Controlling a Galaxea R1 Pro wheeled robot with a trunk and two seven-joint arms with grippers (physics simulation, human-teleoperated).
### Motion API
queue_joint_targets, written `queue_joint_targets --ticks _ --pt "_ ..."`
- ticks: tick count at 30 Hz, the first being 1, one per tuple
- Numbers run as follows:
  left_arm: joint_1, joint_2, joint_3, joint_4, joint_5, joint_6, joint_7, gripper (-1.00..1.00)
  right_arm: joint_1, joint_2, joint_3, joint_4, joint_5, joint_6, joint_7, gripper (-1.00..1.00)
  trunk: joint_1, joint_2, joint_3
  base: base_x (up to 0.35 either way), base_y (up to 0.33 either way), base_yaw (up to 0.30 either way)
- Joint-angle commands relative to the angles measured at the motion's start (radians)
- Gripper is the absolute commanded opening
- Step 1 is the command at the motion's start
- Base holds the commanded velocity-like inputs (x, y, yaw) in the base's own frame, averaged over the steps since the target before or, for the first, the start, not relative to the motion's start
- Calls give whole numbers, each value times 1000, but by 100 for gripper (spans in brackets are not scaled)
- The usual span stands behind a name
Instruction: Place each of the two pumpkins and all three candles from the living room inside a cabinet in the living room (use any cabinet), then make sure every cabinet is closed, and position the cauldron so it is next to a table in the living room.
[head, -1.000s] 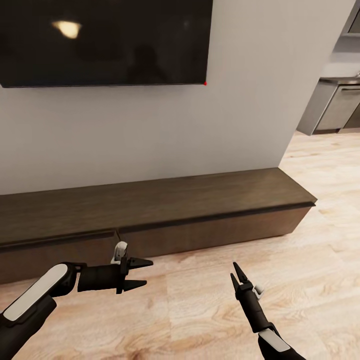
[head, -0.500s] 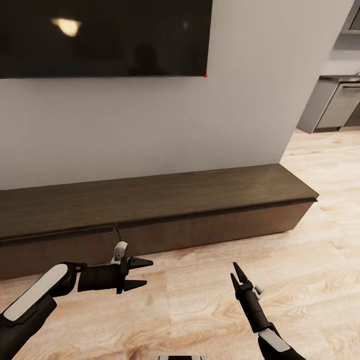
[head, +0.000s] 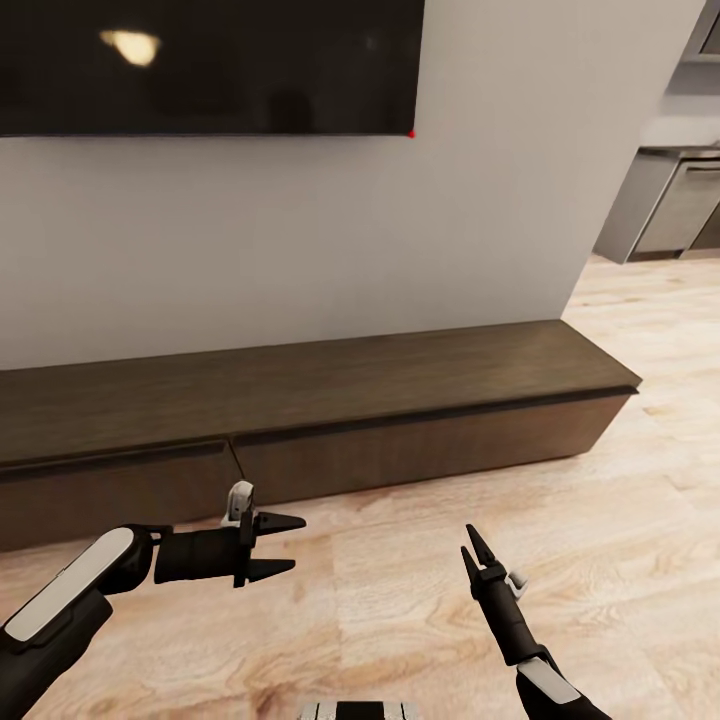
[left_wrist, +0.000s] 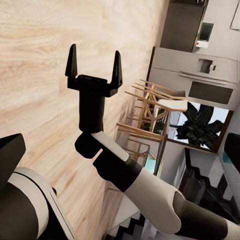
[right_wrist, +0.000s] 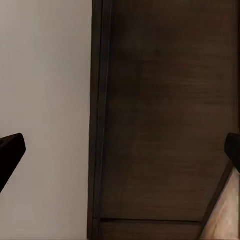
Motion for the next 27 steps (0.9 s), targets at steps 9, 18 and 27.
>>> queue_joint_targets --ticks 9,18,27 --pt "-1 4 -1 -1 14 0 10 100 -1 -1 8 0 -10 2 3 100 4 -8 -8 0 0 0" --pt "-1 4 -1 1 14 0 10 100 -1 -1 8 0 -10 2 3 100 4 -8 -8 147 0 0" --pt "-1 4 -1 1 14 0 10 100 -1 -1 8 0 -10 2 2 100 4 -8 -8 315 0 0"
